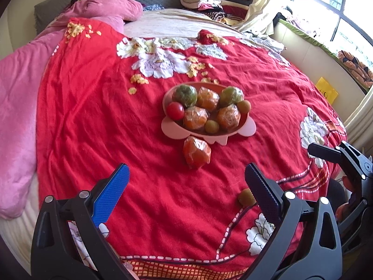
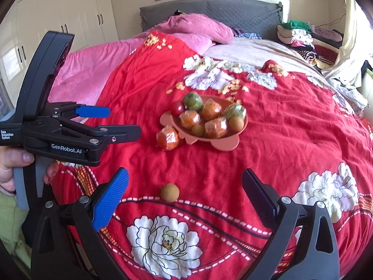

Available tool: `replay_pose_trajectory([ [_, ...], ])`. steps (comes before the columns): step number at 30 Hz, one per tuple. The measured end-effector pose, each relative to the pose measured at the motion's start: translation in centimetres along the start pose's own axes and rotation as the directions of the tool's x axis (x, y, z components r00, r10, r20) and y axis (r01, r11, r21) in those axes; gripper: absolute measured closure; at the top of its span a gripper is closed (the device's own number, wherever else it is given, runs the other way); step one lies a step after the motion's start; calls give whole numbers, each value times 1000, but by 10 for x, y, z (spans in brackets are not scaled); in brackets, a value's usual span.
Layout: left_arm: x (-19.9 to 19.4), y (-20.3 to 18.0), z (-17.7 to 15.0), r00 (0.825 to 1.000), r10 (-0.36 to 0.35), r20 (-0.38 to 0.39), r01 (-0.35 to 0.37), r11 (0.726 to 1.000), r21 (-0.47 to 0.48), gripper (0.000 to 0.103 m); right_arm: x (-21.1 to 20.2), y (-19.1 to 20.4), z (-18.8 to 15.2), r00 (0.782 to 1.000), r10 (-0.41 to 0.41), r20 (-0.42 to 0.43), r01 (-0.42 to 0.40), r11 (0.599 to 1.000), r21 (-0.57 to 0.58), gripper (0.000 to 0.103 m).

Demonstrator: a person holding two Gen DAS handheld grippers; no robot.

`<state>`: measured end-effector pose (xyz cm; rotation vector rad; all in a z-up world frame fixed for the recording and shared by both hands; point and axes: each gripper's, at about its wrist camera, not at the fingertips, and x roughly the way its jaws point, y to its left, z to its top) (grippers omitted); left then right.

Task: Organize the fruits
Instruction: 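Grasp the bagged orange fruit with the left tool while the right tool grasps a brown fruit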

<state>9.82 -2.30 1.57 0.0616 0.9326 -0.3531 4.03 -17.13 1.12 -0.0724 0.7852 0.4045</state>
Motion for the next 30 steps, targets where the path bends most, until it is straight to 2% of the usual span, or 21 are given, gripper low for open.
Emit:
replay_pose_trajectory([
  [8, 26, -2, -9, 998, -26, -52, 26, 1000, 1, 10, 31, 6, -19, 996, 38, -81, -38, 999, -1, 9],
  [9, 28, -2, -10, 998, -26, -54, 26, 1000, 1, 10, 36, 6, -21, 995, 44, -87, -44, 999, 1, 21],
  [11, 33, 0, -9, 998, -34, -61, 33, 999, -6, 10, 43, 8, -24, 992, 59, -107, -59, 998, 2, 37],
  [13, 37, 2, -8, 997, -38, -63, 38, 999, -7, 14, 51, 9, -26, 989, 73, -126, -73, 997, 7, 44],
  [15, 42, 3, -6, 996, -51, -67, 50, 999, -9, 19, 57, 10, -29, 985, 94, -142, -94, 996, 11, 62],
  [17, 47, 3, -3, 996, -54, -75, 54, 999, -8, 23, 64, 10, -31, 984, 96, -149, -96, 995, 7, 70],
  [19, 53, 2, 0, 994, -69, -82, 69, 998, -1, 35, 68, 10, -32, 984, 97, -149, -97, 995, 5, 75],
  [20, 57, 2, 1, 993, -74, -88, 74, 997, -1, 37, 69, 10, -32, 985, 97, -146, -97, 995, 4, 78],
  [30, 85, -2, 9, 990, -74, -118, 75, 997, 5, 55, 64, -3, -31, 983, 135, -127, -132, 991, 35, 79],
])
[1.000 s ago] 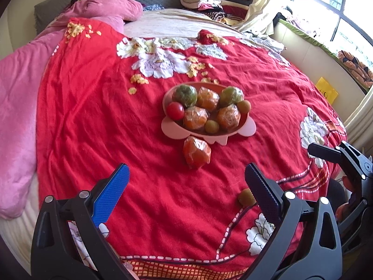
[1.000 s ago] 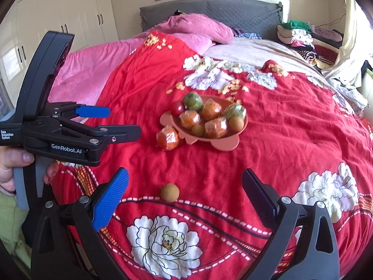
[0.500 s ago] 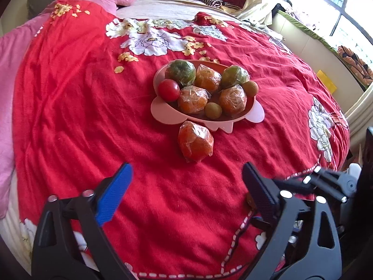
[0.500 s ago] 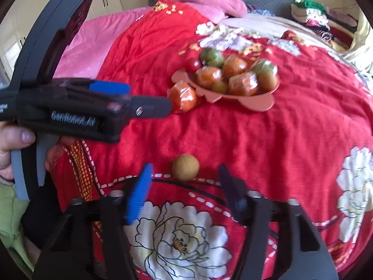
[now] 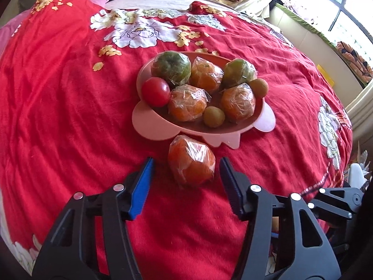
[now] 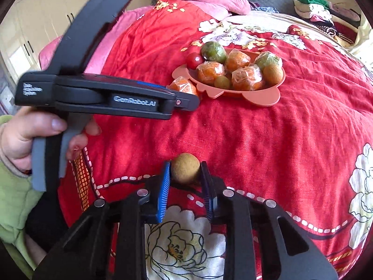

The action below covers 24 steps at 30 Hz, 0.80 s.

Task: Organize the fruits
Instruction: 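Grasp the bagged orange fruit with the left tool while the right tool grasps a brown fruit, then lift and carry the bagged fruit and brown fruit over the pink bowl with both tools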

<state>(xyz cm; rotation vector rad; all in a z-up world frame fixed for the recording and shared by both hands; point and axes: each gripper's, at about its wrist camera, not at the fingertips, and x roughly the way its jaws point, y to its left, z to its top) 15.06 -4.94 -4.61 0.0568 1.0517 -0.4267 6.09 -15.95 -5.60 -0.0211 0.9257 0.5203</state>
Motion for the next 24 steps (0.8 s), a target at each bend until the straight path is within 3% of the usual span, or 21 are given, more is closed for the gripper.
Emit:
replay_pose_trajectory([
  [7, 8, -3, 7, 1000, 9, 1, -9, 1000, 15, 71, -11, -10, 2, 1000, -10, 25, 9, 1000, 28, 79],
  [24, -39, -17, 10, 998, -19, 55, 16, 999, 46, 72, -43, -29, 16, 995, -19, 100, 11, 997, 78, 79],
])
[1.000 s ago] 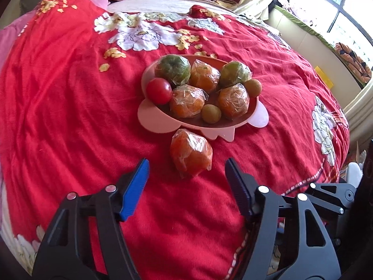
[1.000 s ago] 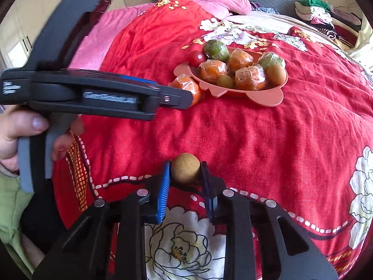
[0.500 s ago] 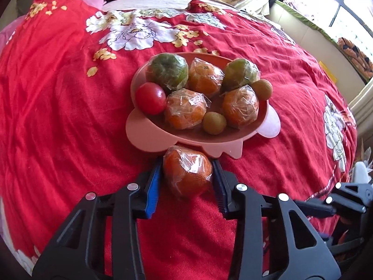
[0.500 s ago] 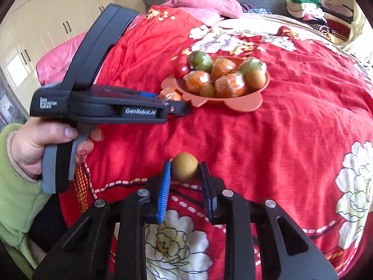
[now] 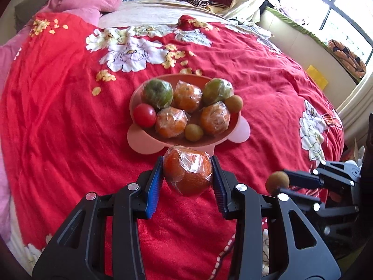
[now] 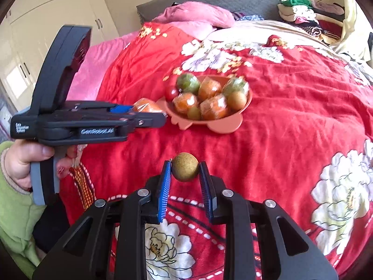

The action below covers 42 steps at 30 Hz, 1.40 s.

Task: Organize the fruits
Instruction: 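Lift and carry the bagged fruit and brown fruit over the pink bowl with both tools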

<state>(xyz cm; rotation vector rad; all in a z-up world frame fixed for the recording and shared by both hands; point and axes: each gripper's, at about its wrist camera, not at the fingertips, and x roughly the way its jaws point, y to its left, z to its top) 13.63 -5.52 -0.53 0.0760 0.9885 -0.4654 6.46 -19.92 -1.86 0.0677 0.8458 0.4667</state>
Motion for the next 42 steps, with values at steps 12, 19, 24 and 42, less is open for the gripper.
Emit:
replay_pose_trajectory([
  [12, -8, -8, 20, 1000, 6, 21, -6, 1000, 17, 72, -24, -22, 33, 997, -29, 76, 27, 999, 17, 79],
  [19, -2, -9, 29, 1000, 10, 18, -11, 1000, 22, 72, -32, -29, 53, 993, -38, 116, 37, 999, 12, 79],
  [24, 5, -9, 33, 1000, 6, 8, -6, 1000, 22, 72, -30, -36, 65, 991, -41, 125, 40, 999, 8, 79],
  [42, 36, -5, 34, 999, -19, -40, 20, 999, 26, 72, 2, -44, 86, 996, -21, 91, 23, 999, -22, 79],
])
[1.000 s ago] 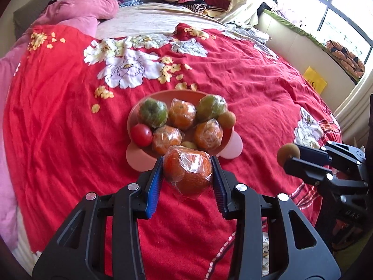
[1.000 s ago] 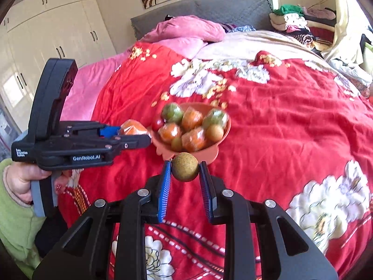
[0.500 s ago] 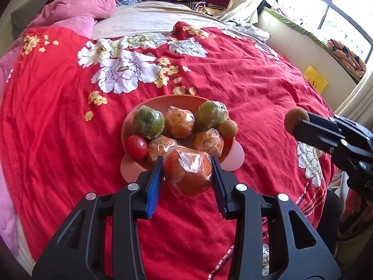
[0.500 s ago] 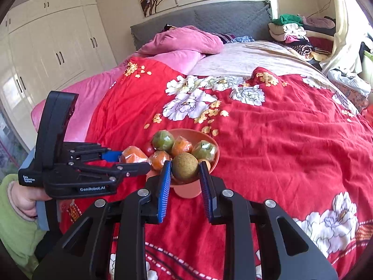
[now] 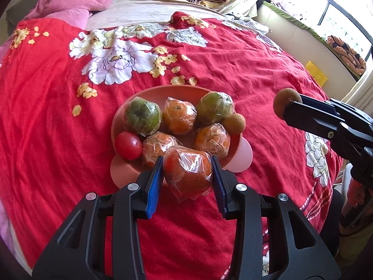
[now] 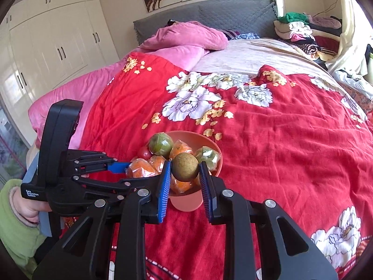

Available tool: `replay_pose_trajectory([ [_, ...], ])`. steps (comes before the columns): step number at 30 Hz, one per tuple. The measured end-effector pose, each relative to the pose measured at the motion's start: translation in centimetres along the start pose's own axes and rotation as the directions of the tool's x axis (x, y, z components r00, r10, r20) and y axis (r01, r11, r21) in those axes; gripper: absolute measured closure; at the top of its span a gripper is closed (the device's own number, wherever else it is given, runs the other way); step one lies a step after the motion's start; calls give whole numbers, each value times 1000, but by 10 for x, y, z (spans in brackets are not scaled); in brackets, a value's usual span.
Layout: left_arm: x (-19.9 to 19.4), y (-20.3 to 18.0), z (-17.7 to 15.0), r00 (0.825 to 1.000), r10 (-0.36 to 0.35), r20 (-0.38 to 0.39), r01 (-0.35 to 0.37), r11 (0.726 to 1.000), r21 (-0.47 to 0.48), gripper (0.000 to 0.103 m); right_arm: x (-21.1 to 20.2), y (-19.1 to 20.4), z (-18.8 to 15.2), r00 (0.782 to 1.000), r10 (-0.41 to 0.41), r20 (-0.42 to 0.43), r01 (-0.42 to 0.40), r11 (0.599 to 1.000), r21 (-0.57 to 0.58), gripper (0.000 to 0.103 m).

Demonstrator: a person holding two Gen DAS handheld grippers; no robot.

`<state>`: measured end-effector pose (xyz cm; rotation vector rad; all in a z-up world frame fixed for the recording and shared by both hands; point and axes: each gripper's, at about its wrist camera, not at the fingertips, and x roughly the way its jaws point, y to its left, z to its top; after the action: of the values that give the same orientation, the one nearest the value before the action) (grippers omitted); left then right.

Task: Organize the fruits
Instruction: 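Lift and carry the bagged fruit and brown fruit over the pink bowl with both tools, then lower and open the left tool in the bowl while the right tool releases its brown fruit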

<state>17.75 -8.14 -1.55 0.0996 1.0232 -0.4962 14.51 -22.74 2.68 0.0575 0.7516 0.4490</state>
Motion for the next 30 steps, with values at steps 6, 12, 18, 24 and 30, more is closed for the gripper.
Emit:
replay_pose_trajectory([
  [6, 7, 4, 0, 1000, -13, -2, 13, 1000, -5, 72, 15, -2, 5, 1000, 8, -25, -8, 1000, -6, 79],
  [12, 8, 9, 1, 1000, -6, -5, 6, 1000, -7, 71, 34, 1, 8, 998, 24, -56, -25, 999, -19, 79],
  [18, 10, 17, 2, 1000, -5, -2, 5, 1000, -14, 67, 50, 6, 10, 996, 35, -87, -38, 999, -33, 79],
  [24, 14, 23, 2, 1000, -4, 1, 4, 1000, -20, 59, 65, 8, 12, 992, 43, -116, -48, 998, -38, 79],
  [30, 14, 23, 2, 1000, -5, 1, 5, 1000, -19, 59, 76, 11, 14, 990, 47, -136, -54, 998, -42, 79],
])
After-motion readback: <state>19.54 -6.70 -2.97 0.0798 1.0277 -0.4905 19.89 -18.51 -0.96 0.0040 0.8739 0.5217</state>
